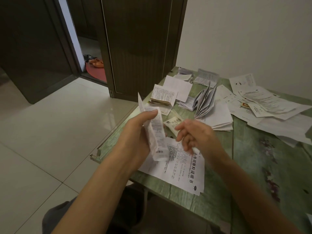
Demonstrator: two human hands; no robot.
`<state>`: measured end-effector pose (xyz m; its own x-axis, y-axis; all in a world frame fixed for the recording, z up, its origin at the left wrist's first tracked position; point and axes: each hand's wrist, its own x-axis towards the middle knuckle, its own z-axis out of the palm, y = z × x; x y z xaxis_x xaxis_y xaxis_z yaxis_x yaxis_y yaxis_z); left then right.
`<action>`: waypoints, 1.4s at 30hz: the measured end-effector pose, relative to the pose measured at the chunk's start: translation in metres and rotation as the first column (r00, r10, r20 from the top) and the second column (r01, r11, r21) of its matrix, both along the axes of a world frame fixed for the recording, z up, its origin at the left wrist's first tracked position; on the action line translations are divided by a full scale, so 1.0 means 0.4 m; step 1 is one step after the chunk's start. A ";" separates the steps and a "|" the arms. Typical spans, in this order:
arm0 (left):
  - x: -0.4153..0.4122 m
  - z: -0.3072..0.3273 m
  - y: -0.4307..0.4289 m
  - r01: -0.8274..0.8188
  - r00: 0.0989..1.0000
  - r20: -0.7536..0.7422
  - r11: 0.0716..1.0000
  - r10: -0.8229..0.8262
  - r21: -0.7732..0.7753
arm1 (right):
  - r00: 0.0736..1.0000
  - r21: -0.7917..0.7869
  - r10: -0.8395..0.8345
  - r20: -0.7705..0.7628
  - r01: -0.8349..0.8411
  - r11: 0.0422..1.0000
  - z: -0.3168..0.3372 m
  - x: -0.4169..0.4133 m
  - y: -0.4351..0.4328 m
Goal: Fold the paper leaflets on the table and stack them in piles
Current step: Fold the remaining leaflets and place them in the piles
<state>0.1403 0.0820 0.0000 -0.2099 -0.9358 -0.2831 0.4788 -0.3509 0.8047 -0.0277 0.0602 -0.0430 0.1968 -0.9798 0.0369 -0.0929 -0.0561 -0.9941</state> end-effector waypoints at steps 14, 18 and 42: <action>-0.019 -0.003 -0.001 0.046 0.995 -0.094 0.997 -0.040 0.063 | 0.997 0.103 -0.073 -0.024 0.075 0.992 0.018 0.012 0.015; -0.002 -0.030 -0.016 0.070 0.967 0.242 0.997 -0.079 0.043 | 0.991 0.112 -0.111 0.069 0.103 0.988 0.017 0.005 0.011; -0.014 -0.047 -0.020 -0.031 0.870 0.489 0.998 0.054 -0.055 | 0.993 -0.009 -0.115 0.026 0.115 0.993 0.024 -0.012 0.011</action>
<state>0.1347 0.0740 -0.0189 -0.0141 -0.9546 -0.2977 0.0323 -0.2980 0.9540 -0.0326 0.0644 -0.0332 0.0815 -0.9954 0.0506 -0.0737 -0.0566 -0.9957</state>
